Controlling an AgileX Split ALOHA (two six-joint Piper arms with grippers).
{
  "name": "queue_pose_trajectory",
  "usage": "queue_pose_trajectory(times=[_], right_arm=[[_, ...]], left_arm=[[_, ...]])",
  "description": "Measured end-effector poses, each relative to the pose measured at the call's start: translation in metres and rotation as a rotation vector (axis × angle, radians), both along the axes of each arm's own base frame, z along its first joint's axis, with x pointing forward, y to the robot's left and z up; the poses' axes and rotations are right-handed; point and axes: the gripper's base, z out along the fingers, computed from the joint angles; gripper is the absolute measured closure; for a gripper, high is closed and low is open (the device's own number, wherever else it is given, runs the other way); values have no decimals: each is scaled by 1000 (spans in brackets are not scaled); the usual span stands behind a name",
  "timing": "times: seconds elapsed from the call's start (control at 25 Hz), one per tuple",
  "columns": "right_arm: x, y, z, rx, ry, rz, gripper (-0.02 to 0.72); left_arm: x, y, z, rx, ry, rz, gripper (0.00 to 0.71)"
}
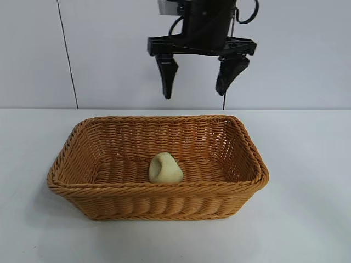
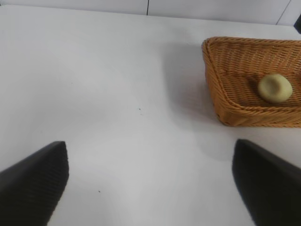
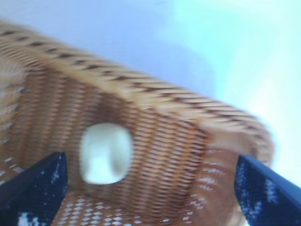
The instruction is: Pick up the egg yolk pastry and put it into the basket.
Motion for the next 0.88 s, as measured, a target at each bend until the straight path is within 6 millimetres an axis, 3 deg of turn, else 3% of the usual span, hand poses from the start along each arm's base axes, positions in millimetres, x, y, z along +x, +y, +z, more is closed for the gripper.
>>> queue_pose_trajectory(times=[0.32,0.52,0.68,0.88], right_arm=[[35,-102,0,-54,-18,-204,8],[44,-161,0,-65,-17,-325,8],[45,-184,0,-70,-16,-351,8],[43,-189,-1,-73,-8,-347,8]], left_arm=[[0,0,0,0,0,0,32],[0,0,0,0,0,0,32],[0,0,0,0,0,0,32],[0,0,0,0,0,0,32]])
